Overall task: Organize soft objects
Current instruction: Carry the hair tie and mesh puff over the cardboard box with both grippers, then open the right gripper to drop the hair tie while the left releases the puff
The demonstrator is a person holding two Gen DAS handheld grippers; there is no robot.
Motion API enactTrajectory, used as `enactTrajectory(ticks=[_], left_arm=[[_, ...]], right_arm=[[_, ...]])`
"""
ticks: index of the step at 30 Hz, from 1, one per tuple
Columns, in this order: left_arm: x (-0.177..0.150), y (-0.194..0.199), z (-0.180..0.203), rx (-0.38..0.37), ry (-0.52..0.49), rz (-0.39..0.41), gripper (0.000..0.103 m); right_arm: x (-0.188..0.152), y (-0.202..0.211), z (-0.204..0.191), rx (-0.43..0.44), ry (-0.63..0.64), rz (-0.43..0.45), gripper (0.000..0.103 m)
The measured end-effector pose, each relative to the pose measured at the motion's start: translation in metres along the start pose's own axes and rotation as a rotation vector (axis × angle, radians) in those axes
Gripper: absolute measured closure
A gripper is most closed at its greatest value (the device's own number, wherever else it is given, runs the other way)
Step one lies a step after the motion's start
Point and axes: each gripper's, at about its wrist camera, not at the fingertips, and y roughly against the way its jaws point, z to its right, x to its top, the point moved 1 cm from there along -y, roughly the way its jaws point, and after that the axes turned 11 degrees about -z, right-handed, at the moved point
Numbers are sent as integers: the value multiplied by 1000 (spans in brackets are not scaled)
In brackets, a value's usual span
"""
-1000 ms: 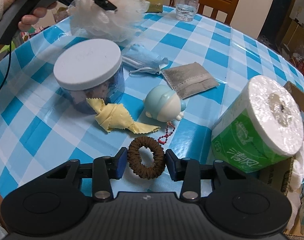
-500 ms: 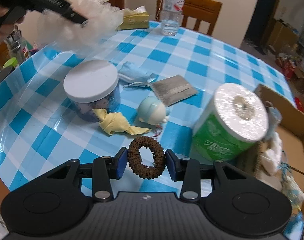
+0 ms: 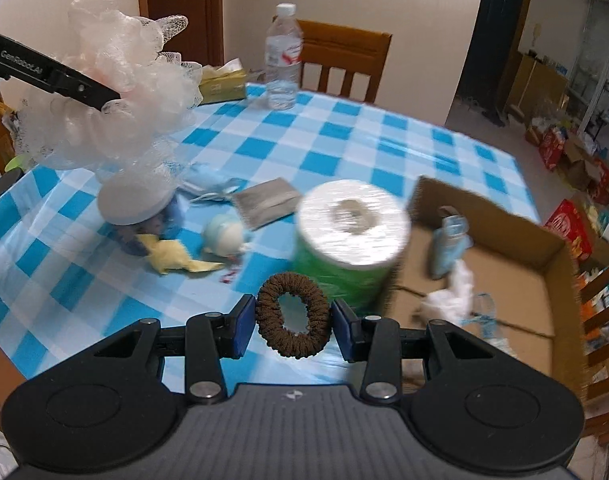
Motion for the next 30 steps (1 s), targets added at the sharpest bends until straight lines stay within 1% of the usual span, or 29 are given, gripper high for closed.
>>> enactTrajectory(ticks=[5,10,12,13,14,16,19,21,26,30], left_arm=[[20,-4,48,-16,-25,24,48],[44,-13,93,-27,-68,31,48],[55,-18,111,-26,-90,33,48],[59,-20,120,-26,-103,33,48],[65,-23,129,-25,-116,33,48],[75,-30,143,-24,-139,32,48],[91,-41,164,-25,-165,37,48],[101,-50,177,-32,-178,38,48],[122,-75,213,-64,-233,30,48],[136,-101,241,-98,-269,7,48]], right_arm=[[-9,7,45,-23,7,23,57],[-14,3,84,-36,7,40,56],[-14,-1,96,-46,5,52,49],[-14,-5,102,-39,5,57,35],[-15,-8,106,-22,6,54,16],[-16,-14,114,6,-1,40,3],[-24,-12,121,41,-1,61,0],[-31,-9,126,55,-12,67,0],[-45,-2,139,52,-54,73,0],[-55,5,149,44,-84,86,0]])
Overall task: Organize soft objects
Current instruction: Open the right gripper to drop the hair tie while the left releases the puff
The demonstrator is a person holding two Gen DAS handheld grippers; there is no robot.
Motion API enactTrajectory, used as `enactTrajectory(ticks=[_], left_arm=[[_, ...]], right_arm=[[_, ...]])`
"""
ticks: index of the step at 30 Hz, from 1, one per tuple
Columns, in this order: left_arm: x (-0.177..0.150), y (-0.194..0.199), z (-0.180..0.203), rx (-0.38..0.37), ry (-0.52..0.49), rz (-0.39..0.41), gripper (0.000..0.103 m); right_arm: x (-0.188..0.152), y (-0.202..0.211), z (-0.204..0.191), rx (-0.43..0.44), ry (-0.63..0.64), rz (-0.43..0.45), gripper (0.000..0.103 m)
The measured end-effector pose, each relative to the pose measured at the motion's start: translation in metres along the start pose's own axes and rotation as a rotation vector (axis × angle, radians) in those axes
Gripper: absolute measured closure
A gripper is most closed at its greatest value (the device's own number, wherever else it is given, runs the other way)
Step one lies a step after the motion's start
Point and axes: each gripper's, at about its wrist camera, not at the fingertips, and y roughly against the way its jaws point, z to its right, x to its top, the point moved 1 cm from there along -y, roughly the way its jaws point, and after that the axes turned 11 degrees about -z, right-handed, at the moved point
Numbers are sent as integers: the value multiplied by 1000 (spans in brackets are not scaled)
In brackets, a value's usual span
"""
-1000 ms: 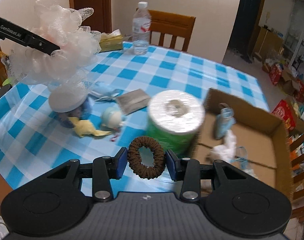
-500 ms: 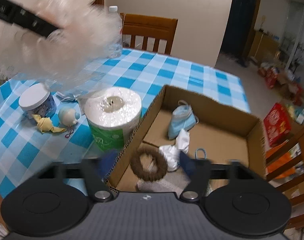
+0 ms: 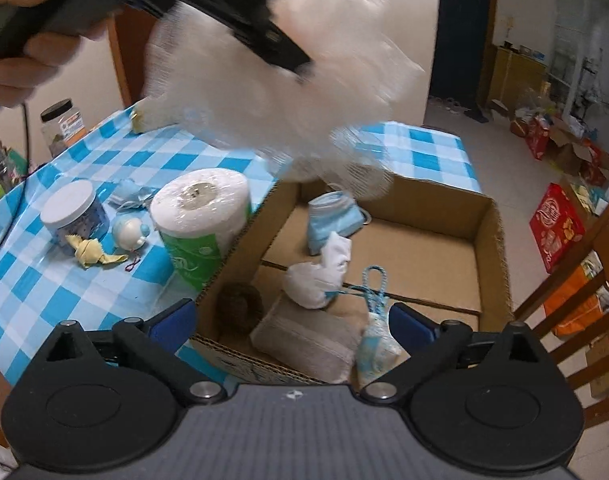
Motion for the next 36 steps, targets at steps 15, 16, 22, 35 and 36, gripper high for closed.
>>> enactTrajectory(ticks=[15,16,22,35,36], left_arm=[[46,-88,51,-82,-50,-69,47],[47,-93,53,-90,-50,-67,45],[50,-119,58,-47,-53,-88,17],[36,-83,46,-4,-45,-27,5],[34,-79,48,0,-52,-23,5]], right_arm=[[-25,12,41,-37,-129,-4,0],[-26,12,43,-41,-136,-6,0],[-28,11,50,-51,-149,-9,0],[-20,6,44,-58,-131,-12,0],[-20,7,43,-59,-126,-13,0]])
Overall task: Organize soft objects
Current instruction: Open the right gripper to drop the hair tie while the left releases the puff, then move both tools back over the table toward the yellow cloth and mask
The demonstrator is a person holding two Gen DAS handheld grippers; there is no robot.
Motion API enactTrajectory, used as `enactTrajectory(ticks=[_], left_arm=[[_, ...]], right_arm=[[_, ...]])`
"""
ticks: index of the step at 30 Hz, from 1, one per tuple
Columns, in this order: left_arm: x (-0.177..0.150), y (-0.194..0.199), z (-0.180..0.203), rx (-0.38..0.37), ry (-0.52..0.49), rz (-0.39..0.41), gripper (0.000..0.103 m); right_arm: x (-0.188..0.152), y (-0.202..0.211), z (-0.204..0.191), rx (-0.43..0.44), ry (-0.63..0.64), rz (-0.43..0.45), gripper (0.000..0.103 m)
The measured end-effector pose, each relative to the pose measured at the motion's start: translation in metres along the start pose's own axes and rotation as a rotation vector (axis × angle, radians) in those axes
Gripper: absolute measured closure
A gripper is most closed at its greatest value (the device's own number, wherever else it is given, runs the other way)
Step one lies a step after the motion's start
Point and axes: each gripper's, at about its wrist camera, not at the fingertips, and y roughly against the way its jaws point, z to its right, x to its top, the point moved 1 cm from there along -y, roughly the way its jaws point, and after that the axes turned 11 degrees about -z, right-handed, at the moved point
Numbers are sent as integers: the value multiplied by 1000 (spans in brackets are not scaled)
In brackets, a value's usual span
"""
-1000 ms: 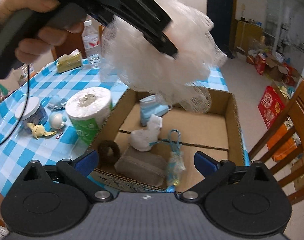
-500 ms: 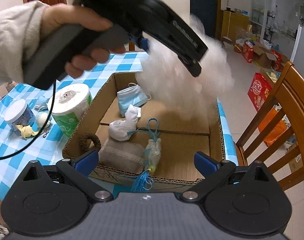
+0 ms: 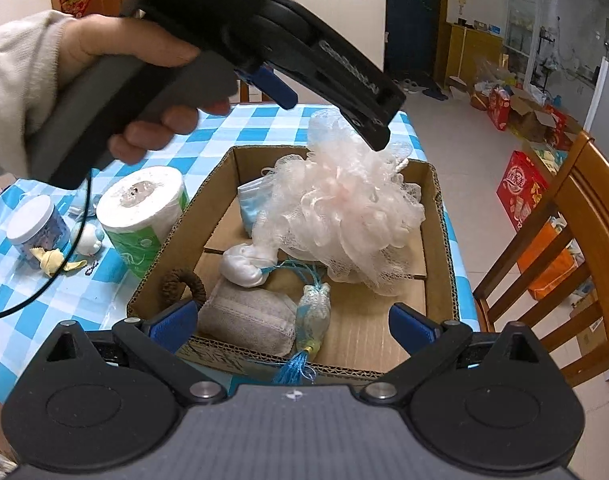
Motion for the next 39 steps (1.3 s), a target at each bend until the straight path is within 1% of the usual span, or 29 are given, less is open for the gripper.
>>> enactTrajectory(ticks=[4,9,12,15,22,27,30,34,39], left_arm=[[-15,15,7,18,-38,21,5],[-34,28,13,38,-59,27,5],[-46,37,13,51,-41,38,4],[-57,46,9,46,-16,49,4],[-84,67,2,83,22,64,4],[-108,75,-2,119,26,42,3],[-123,78,-7,116,41,29,3],[-143,83,-19,146,75,4,3],[-166,96,-36,178,102,-8,3]], right_arm=[[1,-1,-5,-3,16,-1,0],[2,-1,-10,-5,29,-7,0],[1,-2,-14,-6,34,-14,0],[0,-1,-18,-9,45,-16,0],[0,0,-28,-14,56,-23,0],[0,-2,-39,-22,65,-30,0],[0,-3,-49,-38,67,-34,0],[0,-3,-62,-50,54,-42,0],[1,-3,-81,-77,58,-48,0]])
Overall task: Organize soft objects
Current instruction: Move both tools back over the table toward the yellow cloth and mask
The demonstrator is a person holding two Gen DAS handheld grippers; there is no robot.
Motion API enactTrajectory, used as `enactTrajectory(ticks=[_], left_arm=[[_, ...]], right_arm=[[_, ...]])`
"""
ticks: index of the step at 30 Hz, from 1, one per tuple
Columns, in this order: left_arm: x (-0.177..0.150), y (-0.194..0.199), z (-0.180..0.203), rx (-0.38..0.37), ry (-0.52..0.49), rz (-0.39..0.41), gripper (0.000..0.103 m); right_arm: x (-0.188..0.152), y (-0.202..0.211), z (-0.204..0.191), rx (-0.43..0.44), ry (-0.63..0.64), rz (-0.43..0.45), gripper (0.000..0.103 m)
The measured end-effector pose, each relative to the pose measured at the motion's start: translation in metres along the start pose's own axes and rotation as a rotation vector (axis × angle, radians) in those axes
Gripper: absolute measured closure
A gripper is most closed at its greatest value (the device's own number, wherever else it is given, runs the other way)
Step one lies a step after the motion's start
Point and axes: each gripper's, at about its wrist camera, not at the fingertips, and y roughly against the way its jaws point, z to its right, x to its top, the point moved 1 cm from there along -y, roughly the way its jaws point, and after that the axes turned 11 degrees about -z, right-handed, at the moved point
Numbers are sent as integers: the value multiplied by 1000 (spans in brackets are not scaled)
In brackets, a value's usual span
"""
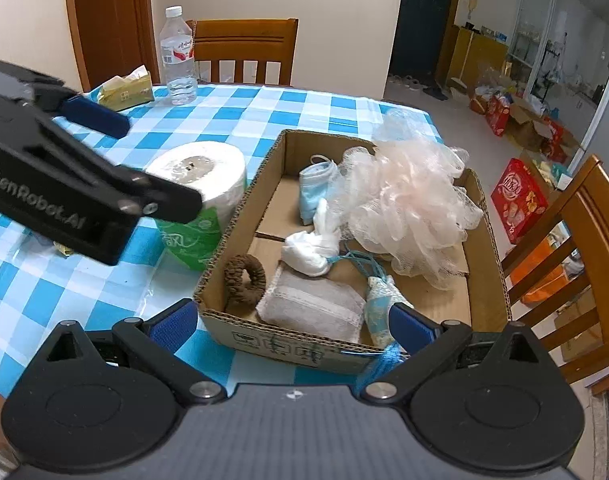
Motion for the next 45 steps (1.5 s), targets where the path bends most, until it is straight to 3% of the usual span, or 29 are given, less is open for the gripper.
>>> enactTrajectory(ticks=[12,27,36,45], left_arm=[[-58,16,-60,33,58,-20,3],[-125,20,-134,39,138,-78,3],[-140,12,-169,47,184,-114,3],[-132,-2,-185,53,246,-128,3]], right_arm=[[6,5,-55,-18,16,-8,0],[12,-24,-136,80,53,-40,0],[19,-55,-176,149,81,-86,0],[32,-83,-200,193,260,-106,0]])
